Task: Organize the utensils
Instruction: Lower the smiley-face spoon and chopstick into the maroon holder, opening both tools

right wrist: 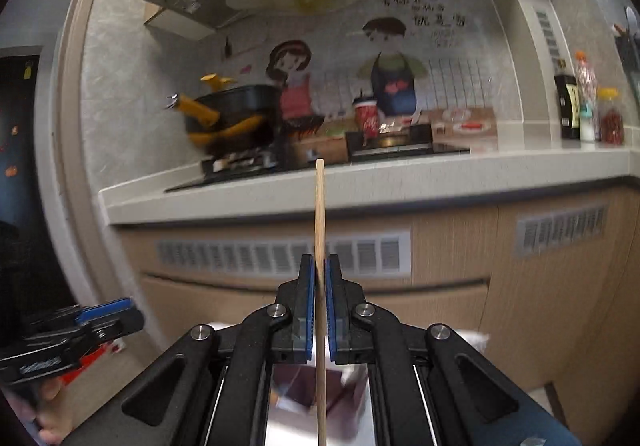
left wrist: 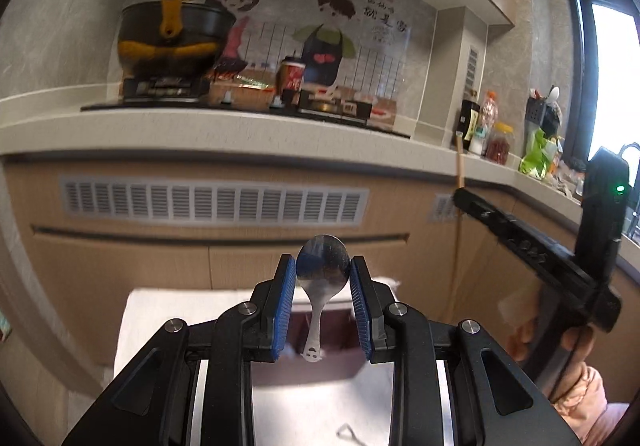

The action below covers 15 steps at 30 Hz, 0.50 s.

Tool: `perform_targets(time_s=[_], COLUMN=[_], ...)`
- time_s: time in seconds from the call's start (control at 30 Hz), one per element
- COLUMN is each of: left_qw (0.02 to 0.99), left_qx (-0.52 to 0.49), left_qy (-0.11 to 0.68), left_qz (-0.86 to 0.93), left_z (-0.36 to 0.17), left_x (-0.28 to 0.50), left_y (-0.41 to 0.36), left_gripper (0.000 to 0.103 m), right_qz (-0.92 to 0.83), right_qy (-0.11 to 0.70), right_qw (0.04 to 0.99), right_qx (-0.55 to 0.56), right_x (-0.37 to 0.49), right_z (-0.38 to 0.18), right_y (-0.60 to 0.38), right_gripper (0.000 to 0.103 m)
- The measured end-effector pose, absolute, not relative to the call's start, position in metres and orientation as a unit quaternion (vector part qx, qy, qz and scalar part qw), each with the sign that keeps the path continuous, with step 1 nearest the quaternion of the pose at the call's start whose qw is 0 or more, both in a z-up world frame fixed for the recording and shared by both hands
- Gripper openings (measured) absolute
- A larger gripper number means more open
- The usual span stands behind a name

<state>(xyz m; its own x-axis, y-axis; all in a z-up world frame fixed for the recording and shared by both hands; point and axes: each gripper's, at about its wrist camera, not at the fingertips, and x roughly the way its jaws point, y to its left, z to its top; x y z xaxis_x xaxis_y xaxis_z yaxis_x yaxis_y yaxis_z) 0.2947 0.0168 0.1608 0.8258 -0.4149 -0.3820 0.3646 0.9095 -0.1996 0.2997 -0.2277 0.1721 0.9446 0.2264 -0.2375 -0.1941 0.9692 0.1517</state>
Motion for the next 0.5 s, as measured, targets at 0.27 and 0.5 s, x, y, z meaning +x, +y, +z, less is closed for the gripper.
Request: perform_targets(time_s=[0.27, 0.5], left_qw=[0.942, 0.925], left_qx=[-0.086, -0.089], left_qy=[0.243, 0.297], left_qz=[-0.214, -0.217], left_z=[0.128, 0.082], left_x=[0.368, 0.397], left_y=[0.006, -0.001], left_gripper=[0.029, 0.045], right_qz=[0.102, 0.123], right_qy=[0.135, 0.215], right_qw=[0.984, 0.968], right_qx=[0.057, 0.048], right_x=[0.361, 0.39], right_z=[0.14, 0.08], right_y=[-0.204, -0.202], right_gripper=[0.005, 0.028])
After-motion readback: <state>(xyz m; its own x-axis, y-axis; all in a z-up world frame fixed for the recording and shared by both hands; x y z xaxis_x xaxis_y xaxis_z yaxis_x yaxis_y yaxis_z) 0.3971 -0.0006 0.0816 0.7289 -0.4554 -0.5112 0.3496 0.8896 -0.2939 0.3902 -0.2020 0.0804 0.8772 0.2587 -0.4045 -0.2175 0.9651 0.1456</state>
